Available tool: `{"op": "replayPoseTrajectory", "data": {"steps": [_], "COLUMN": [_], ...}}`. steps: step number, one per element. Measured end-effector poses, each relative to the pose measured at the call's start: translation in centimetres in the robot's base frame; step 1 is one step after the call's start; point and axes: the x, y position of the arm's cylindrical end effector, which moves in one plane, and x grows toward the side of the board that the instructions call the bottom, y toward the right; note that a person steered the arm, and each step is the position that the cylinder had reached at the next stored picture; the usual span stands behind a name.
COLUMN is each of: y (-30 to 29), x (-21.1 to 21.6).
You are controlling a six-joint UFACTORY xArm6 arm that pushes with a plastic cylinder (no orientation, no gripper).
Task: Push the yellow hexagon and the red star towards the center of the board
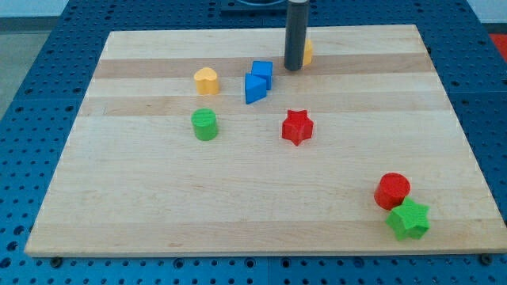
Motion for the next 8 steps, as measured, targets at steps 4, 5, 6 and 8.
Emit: {"op": "replayPoseTrajectory", "data": {"steps": [4,5,6,8], "y": [3.1,3.1,3.1,3.1], "x": [-7.8,-5.3,2.3,13.9]}}
